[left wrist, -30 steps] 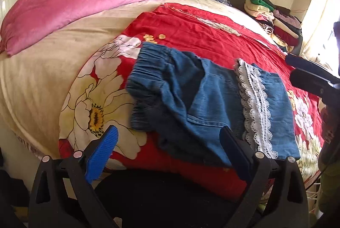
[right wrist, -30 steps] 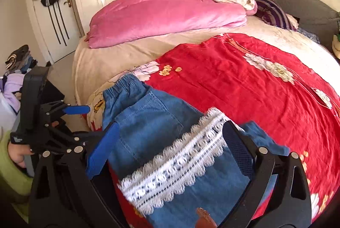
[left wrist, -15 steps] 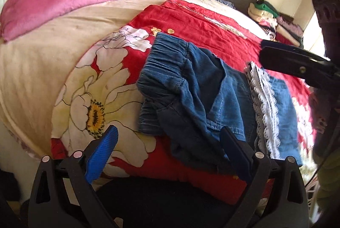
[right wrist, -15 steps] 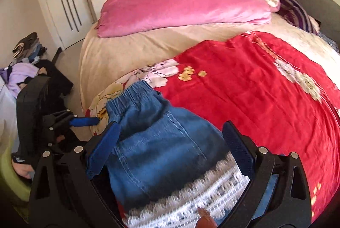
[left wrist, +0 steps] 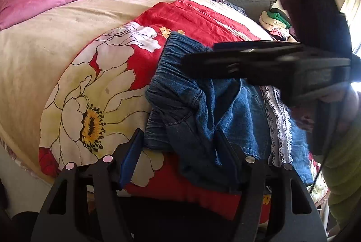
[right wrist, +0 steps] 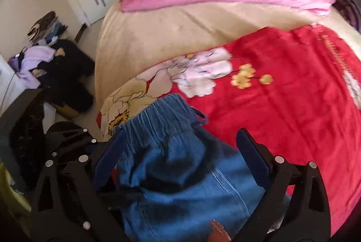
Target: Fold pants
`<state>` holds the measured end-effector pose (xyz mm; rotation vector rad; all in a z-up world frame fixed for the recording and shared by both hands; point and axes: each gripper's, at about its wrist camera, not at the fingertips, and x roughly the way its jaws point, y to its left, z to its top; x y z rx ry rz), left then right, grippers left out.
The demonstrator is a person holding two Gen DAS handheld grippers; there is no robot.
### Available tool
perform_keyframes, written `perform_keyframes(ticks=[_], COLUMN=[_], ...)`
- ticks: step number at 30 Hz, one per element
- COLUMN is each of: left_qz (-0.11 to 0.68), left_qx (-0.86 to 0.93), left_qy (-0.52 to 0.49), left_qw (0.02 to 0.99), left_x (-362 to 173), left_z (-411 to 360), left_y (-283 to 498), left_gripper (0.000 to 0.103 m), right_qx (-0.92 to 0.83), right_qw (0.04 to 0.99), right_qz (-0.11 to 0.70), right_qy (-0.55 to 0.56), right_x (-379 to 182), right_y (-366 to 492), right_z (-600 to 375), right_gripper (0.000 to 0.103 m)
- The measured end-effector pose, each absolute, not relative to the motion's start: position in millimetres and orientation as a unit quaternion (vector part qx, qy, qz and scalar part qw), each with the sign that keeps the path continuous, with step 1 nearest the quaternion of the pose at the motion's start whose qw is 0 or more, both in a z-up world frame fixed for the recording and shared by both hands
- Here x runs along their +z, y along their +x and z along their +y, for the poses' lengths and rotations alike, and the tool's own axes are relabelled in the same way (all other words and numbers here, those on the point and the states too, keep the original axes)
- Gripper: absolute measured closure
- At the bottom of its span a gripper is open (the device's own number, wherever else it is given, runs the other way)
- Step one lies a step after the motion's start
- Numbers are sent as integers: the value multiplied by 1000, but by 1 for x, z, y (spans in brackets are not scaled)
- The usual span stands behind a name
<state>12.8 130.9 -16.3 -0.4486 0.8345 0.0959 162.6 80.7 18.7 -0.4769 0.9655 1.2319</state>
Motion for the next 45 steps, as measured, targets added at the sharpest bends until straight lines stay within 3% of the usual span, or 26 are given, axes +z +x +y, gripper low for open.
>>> perform_keyframes(ticks=[3, 5, 8, 9, 12, 15, 16, 24, 26, 33, 36, 39, 45], left_qz=[403, 403, 404, 403, 403, 406, 406, 390, 394, 382, 374, 366, 384], left_qx=[44, 42, 36, 35, 35, 25, 21, -31, -48, -126, -136, -153, -213], left_qy=[-221, -224, -229, -231, -232, -233, -234, -255, -263, -290, -276, -258, -217], left_qw=[887, 886, 885, 885, 884, 883, 883, 884, 879, 869, 875, 881, 872], left_x=[-17, -18, -19, -19, -18, -16, -14, 2, 3, 12, 21, 28, 21], left_z=[132, 133, 136, 136, 136, 133, 132, 107, 95, 53, 36, 18, -16], left_y=[12, 11, 11, 11, 11, 10, 9, 10, 16, 33, 38, 37, 40], left_gripper=[40, 40, 39, 39, 37, 26, 21, 19, 6, 7, 7, 8, 8], right_qx=[554, 555, 566, 576, 581, 586, 587, 606, 606, 600, 594, 581, 512], right_qw=[667, 660, 653, 648, 650, 659, 661, 681, 687, 702, 712, 729, 776], right_qz=[447, 458, 460, 458, 451, 446, 443, 405, 395, 383, 374, 362, 367], right_qy=[-219, -216, -202, -196, -191, -154, -146, -69, -61, -34, -23, 1, 32], right_x=[3, -6, -7, -5, 2, 14, 18, 56, 62, 67, 68, 71, 60], right_y=[164, 165, 165, 164, 163, 168, 169, 168, 169, 169, 168, 169, 170], right_z=[92, 97, 95, 93, 86, 63, 57, -21, -38, -88, -105, -127, -185], right_gripper=[12, 18, 39, 51, 67, 75, 76, 76, 76, 73, 68, 45, 43])
